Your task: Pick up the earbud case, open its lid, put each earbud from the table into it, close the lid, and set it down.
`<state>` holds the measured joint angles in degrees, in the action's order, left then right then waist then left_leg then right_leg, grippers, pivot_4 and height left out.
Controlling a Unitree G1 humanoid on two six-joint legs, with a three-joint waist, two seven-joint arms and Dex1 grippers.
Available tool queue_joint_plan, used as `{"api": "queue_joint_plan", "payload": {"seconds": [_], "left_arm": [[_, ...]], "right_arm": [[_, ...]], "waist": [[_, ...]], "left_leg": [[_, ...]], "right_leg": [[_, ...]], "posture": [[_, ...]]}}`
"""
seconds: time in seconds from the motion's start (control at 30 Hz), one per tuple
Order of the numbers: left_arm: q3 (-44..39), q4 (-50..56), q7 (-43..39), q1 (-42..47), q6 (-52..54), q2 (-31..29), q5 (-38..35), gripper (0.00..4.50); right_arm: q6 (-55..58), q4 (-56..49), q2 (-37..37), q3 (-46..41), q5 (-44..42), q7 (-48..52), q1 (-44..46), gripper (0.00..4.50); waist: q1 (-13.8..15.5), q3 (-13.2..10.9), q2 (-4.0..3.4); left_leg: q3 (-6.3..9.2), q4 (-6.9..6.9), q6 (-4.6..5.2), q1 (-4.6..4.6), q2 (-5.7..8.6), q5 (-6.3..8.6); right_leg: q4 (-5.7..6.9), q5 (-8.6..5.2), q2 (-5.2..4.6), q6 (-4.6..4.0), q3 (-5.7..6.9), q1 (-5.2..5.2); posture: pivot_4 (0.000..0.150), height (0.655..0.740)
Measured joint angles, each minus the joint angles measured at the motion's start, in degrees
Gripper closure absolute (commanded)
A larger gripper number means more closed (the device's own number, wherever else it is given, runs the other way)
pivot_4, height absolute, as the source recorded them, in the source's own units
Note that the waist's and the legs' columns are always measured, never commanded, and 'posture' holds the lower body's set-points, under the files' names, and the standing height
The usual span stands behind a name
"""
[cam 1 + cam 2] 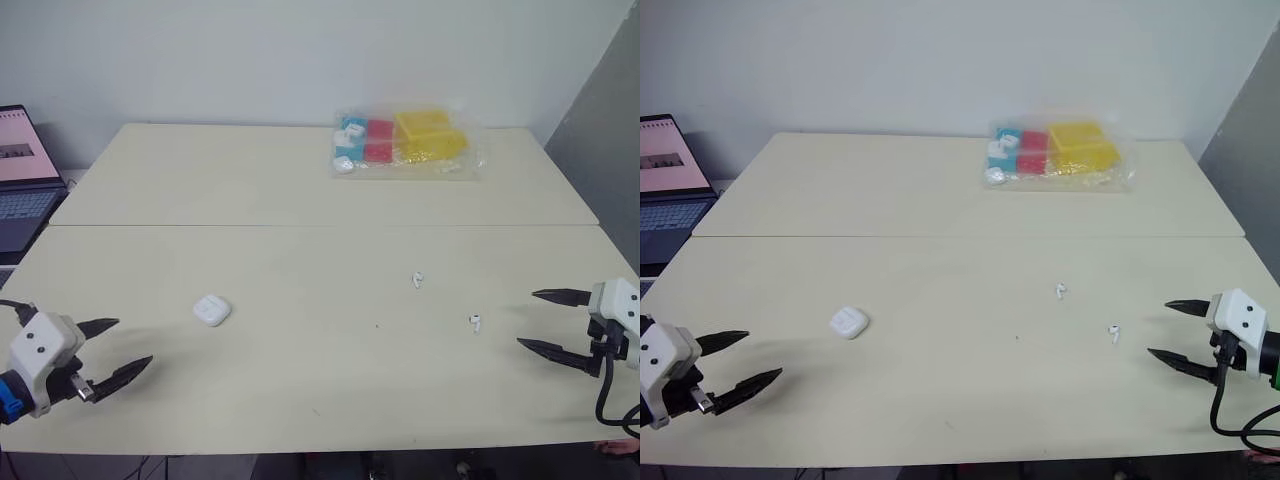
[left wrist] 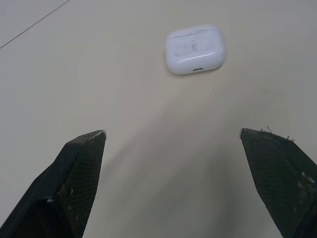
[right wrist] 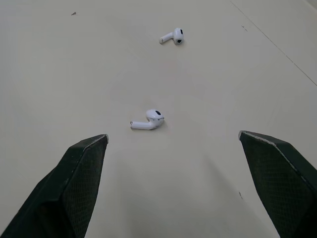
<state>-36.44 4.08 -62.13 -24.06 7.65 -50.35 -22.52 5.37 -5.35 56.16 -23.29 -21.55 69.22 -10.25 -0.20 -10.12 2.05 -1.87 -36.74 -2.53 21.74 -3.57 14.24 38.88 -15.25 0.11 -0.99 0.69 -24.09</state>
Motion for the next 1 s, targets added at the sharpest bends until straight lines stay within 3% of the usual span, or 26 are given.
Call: {"api": "queue_joint_plan", "payload": {"seconds": [0.33, 0.6, 0.83, 1.0], "left_arm": [[0.13, 3.95, -1.91, 0.55, 7.09, -0.87, -2.55, 0.00], [3.25, 6.49, 2.51, 3.61, 12.43, 0.38, -3.41, 0.00], [8.05, 7.40, 7.17, 8.79, 16.13, 3.01, -3.47, 0.00], [10.22, 6.70, 10.21, 11.02, 18.39, 4.42, -3.25, 0.00]], "right_arm": [[1.50, -1.42, 0.01, 0.04, -0.90, 0.54, 1.58, 0.05], [5.89, -7.33, 0.02, 2.43, -4.05, 0.48, 5.05, 0.05], [22.19, -19.83, 1.87, 9.07, -15.39, -1.00, 14.79, 0.05], [31.34, -20.19, 1.55, 12.95, -20.49, -3.93, 22.82, 0.05]], "waist": [[-0.09, 0.00, 0.00], [-0.04, 0.00, 0.00], [-0.03, 0.00, 0.00], [-0.01, 0.01, 0.03]], "left_leg": [[-0.01, -0.05, 0.00, -0.02, 0.00, 0.00], [0.01, -0.09, -0.01, 0.02, -0.01, 0.00], [0.08, -0.17, -0.01, 0.00, -0.04, 0.00], [0.05, -0.17, -0.01, 0.05, -0.03, 0.00]], "right_leg": [[0.05, 0.01, 0.01, 0.01, -0.02, 0.00], [0.06, 0.02, 0.04, 0.02, -0.03, 0.01], [0.11, 0.09, 0.18, -0.01, 0.00, 0.02], [0.05, 0.10, 0.19, -0.03, -0.05, 0.00]], "posture": [[0.150, 0.7400], [0.150, 0.7400], [0.150, 0.7400], [0.150, 0.7400]]}}
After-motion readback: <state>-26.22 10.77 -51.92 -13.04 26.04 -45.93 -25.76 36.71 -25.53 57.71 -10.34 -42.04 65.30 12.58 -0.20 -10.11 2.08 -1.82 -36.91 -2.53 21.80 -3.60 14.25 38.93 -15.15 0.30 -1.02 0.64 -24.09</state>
